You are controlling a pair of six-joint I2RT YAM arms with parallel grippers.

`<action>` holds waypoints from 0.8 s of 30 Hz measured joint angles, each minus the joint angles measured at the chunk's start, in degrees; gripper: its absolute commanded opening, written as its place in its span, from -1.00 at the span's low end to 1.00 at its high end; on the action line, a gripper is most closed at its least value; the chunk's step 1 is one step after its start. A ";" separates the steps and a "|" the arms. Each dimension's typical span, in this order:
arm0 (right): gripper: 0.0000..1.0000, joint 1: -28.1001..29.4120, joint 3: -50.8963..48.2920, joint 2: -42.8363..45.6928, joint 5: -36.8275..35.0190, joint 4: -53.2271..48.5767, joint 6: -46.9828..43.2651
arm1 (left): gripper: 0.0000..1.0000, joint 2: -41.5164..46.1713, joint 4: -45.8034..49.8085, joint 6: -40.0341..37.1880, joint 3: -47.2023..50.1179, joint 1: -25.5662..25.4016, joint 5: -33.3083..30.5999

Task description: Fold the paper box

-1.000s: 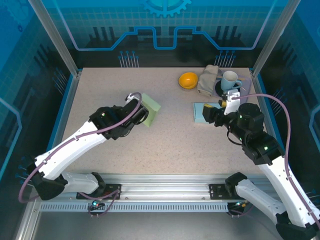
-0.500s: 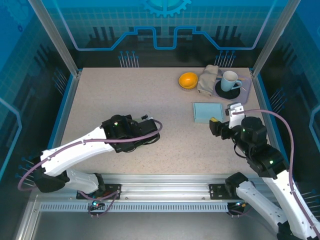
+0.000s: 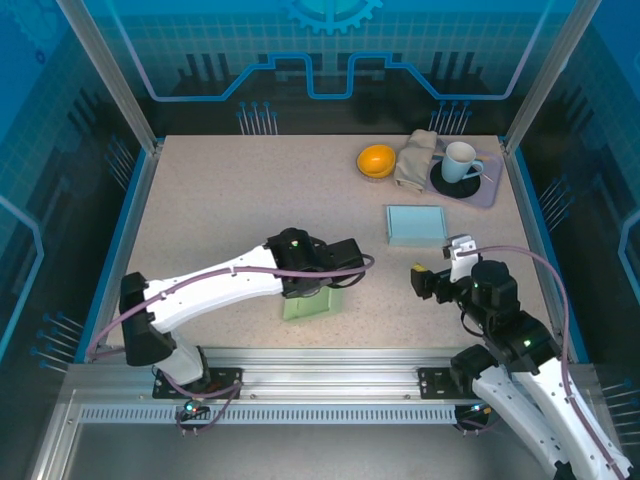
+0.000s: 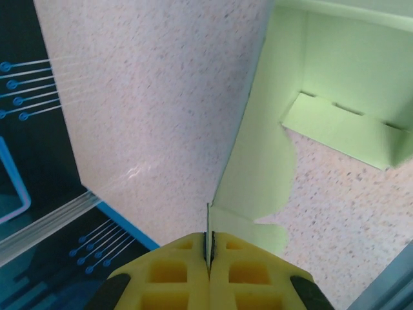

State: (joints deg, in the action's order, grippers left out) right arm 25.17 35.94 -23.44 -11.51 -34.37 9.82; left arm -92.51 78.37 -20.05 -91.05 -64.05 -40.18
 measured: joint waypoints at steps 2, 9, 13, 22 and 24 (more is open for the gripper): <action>0.82 0.00 -0.98 0.02 0.37 0.57 0.83 | -0.91 -1.64 -1.79 -0.55 -0.17 0.00 0.79; 0.83 -0.09 -1.36 -0.24 1.29 0.85 2.27 | -0.82 -8.22 -5.92 -2.89 -2.54 0.04 1.88; 0.83 -0.09 -1.33 -0.07 1.27 0.04 2.82 | -0.69 -11.10 -7.89 -3.48 -4.52 0.35 2.40; 0.83 -0.09 -1.36 1.51 1.55 -1.29 3.30 | -0.11 -12.39 -10.32 -2.12 -6.01 1.05 2.64; 0.82 -0.09 -1.36 1.22 1.77 -1.18 3.45 | -0.06 -12.04 -10.84 -1.36 -5.99 1.42 2.67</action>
State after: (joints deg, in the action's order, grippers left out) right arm 25.08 34.59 -22.22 -9.74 -35.55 13.28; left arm -104.55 67.53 -21.41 -97.03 -62.63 -37.52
